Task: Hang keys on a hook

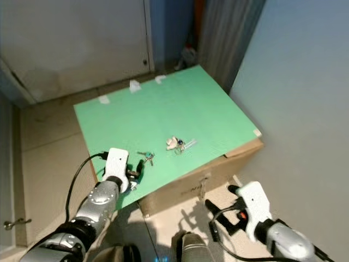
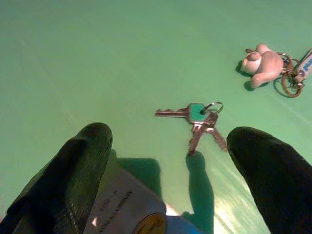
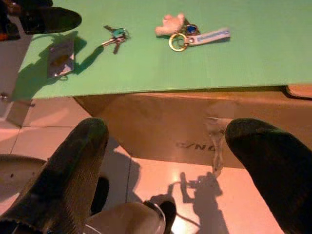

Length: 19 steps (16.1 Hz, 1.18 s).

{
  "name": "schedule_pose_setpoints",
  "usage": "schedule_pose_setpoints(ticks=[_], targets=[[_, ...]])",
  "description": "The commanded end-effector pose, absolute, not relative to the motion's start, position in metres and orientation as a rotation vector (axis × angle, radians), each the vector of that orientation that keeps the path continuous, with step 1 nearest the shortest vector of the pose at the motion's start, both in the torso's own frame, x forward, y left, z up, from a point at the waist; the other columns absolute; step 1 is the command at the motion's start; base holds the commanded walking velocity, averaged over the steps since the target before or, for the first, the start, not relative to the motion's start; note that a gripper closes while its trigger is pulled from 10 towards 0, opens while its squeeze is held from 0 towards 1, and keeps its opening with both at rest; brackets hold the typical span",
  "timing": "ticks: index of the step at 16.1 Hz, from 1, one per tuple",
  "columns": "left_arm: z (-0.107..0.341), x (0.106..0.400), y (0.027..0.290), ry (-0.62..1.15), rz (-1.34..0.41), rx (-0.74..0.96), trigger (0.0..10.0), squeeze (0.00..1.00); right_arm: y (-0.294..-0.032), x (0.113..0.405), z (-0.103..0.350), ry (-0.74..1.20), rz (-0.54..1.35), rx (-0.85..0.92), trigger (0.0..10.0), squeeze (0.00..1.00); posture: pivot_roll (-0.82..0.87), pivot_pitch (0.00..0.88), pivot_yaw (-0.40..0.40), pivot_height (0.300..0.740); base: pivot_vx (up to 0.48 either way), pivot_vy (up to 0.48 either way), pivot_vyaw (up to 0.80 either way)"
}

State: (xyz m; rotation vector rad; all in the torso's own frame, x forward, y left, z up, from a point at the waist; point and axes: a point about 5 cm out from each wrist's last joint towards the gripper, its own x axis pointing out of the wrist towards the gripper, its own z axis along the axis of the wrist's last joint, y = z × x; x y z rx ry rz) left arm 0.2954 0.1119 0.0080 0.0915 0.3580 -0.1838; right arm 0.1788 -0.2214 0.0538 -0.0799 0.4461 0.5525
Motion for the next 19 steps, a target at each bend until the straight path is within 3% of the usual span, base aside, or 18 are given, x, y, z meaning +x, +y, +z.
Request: schedule_pose_setpoints(ticks=[1,9,19], targets=[[0.001,0.289,0.111,0.382,-0.181,0.101,10.0,0.00,-0.223,0.176,0.056,0.452,0.549,-0.077,10.0,0.00,-0.43,0.215,0.023,0.717,0.000,0.000,0.00],[-0.014,0.271,0.090,0.425,-0.203,0.160,10.0,0.00,-0.212,0.171,0.058,0.491,0.553,-0.036,10.0,0.00,-0.44,0.210,0.018,0.717,0.000,0.000,0.00],[-0.030,0.248,0.091,0.450,-0.159,0.235,10.0,0.00,-0.203,0.163,0.054,0.523,0.552,-0.010,10.0,0.00,-0.43,0.226,0.008,0.717,0.000,0.000,0.00]])
